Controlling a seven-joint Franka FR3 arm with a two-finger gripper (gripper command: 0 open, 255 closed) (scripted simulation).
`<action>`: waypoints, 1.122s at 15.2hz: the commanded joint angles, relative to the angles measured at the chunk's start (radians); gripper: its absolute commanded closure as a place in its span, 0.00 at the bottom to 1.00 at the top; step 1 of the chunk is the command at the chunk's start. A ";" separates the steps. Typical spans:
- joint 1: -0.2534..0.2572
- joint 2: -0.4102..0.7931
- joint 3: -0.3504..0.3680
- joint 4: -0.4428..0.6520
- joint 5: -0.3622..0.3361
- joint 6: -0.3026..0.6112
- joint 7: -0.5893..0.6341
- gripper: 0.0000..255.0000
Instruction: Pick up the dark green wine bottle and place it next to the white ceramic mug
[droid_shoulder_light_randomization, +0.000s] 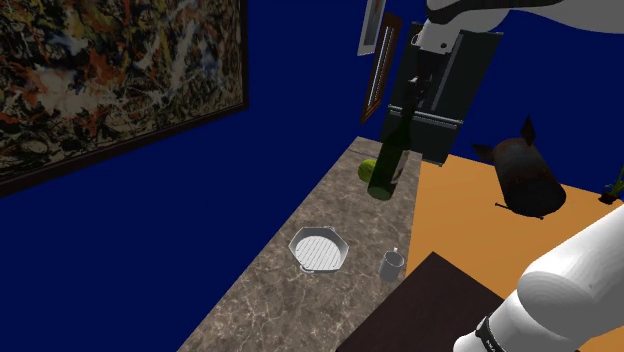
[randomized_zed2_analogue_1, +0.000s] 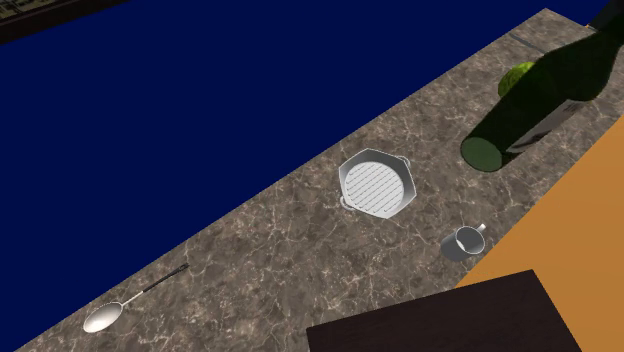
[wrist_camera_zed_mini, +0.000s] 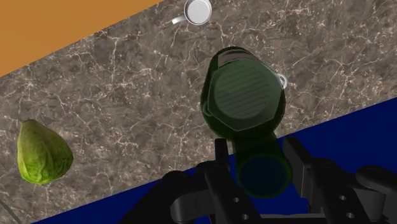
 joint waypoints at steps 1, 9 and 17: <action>-0.019 0.023 -0.029 0.032 -0.001 -0.012 -0.049 1.00; -0.041 0.036 -0.060 -0.020 -0.002 0.050 -0.104 1.00; -0.041 0.033 -0.061 -0.130 -0.001 0.158 -0.109 1.00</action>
